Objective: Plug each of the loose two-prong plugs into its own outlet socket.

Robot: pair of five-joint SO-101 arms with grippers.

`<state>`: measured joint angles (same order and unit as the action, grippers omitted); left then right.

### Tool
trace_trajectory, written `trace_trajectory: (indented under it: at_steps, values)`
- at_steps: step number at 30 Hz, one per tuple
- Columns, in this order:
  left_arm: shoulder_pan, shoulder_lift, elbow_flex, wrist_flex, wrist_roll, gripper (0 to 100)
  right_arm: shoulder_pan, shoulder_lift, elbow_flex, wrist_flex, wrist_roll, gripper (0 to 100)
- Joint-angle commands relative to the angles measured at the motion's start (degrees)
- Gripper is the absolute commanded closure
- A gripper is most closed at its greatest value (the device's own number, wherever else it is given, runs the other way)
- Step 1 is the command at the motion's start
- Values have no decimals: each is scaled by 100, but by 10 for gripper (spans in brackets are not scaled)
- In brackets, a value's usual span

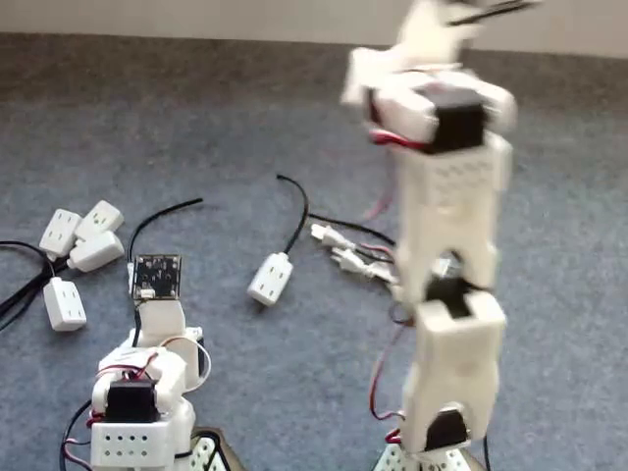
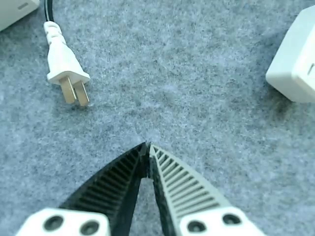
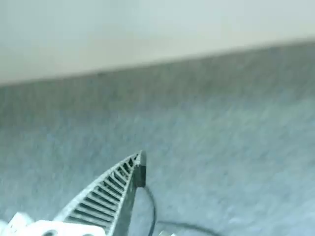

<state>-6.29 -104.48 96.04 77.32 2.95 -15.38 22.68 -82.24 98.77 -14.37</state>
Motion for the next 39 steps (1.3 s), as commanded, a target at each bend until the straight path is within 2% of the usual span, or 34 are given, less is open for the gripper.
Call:
trace_trajectory:
  at_steps: [1,10,22,26,29,34,37,39]
  values:
    - [75,13,110,-88,0,993,426,-1376,-224,215,580,416]
    - [75,13,110,-88,0,993,673,-3116,-224,215,756,416]
    - [110,4,92,-105,0,992,673,-3899,-224,224,774,416]
    - [-31,4,-101,-844,18,992,673,-3908,-215,233,774,416]
    - [-576,4,-629,-1556,0,991,673,-3916,22,233,765,416]
    - [-2211,13,-1974,-2444,0,993,673,-3925,1147,242,765,416]
    - [-2958,22,-2668,-2743,-9,993,673,-4048,2000,242,765,416]
    - [-3152,22,-2879,-2796,-26,992,664,-4330,2677,233,782,416]
